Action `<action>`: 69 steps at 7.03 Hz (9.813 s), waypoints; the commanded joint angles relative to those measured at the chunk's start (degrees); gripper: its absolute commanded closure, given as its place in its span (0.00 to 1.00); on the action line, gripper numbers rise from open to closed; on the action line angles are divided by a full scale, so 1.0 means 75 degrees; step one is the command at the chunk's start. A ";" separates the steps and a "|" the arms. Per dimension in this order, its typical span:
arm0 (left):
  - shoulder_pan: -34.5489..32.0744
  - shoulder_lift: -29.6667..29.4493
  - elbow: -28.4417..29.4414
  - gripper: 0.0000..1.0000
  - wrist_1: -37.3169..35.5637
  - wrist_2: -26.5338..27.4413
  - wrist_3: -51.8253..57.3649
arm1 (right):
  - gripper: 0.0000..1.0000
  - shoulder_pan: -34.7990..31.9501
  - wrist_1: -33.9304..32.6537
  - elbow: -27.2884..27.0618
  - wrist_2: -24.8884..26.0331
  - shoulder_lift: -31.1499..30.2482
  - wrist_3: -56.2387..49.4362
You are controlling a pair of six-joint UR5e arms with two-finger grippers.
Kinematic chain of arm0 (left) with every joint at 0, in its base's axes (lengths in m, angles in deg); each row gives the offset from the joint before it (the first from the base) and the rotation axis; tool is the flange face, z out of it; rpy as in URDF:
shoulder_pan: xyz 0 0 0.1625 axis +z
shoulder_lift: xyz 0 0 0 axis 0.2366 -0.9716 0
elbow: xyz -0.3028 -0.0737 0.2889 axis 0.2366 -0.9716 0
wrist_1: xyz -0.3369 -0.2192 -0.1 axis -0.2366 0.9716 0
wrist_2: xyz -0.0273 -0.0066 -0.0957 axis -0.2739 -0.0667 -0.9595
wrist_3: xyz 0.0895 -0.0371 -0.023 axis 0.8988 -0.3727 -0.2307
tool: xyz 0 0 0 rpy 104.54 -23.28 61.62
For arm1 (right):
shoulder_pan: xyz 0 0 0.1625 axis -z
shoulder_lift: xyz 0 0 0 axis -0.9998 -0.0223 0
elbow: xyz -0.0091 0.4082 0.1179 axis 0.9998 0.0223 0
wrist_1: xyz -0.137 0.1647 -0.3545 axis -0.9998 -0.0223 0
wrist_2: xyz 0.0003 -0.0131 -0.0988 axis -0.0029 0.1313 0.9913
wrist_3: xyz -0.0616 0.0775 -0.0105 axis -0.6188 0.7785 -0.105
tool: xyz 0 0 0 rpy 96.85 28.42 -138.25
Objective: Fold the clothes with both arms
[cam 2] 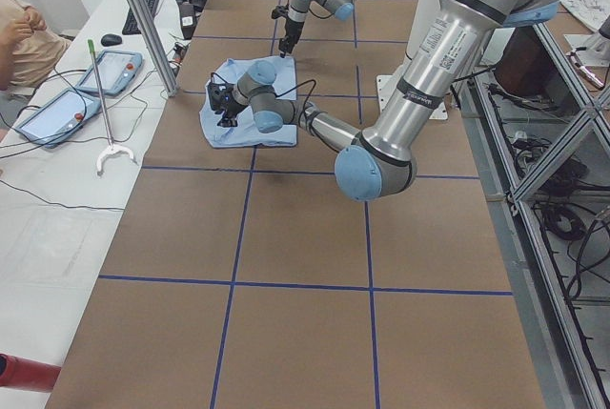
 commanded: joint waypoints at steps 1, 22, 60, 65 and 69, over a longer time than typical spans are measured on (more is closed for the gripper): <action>0.0004 -0.0002 -0.0064 0.51 -0.0016 0.0011 -0.0012 | 0.38 0.0097 0.0001 0.0017 0.0011 -0.0164 0.0025; 0.0929 0.0899 -0.2594 0.46 -0.0039 -0.0820 -0.1439 | 0.01 0.4949 -0.1487 -0.5479 0.0022 -0.3785 0.2380; 0.2809 0.1216 -0.3803 1.00 -0.4153 0.0421 -0.1858 | 0.00 0.0367 -0.1417 -0.2796 -0.0024 -0.1195 0.0025; 0.1028 -0.1452 0.0044 1.00 -0.2670 0.0433 -0.1021 | 0.00 0.0402 -0.0259 -0.2492 0.0000 -0.1195 0.0002; 0.0462 -0.2800 0.3619 1.00 0.0191 0.0714 -0.0692 | 0.00 0.0484 0.0025 -0.2467 0.0000 -0.1137 0.0271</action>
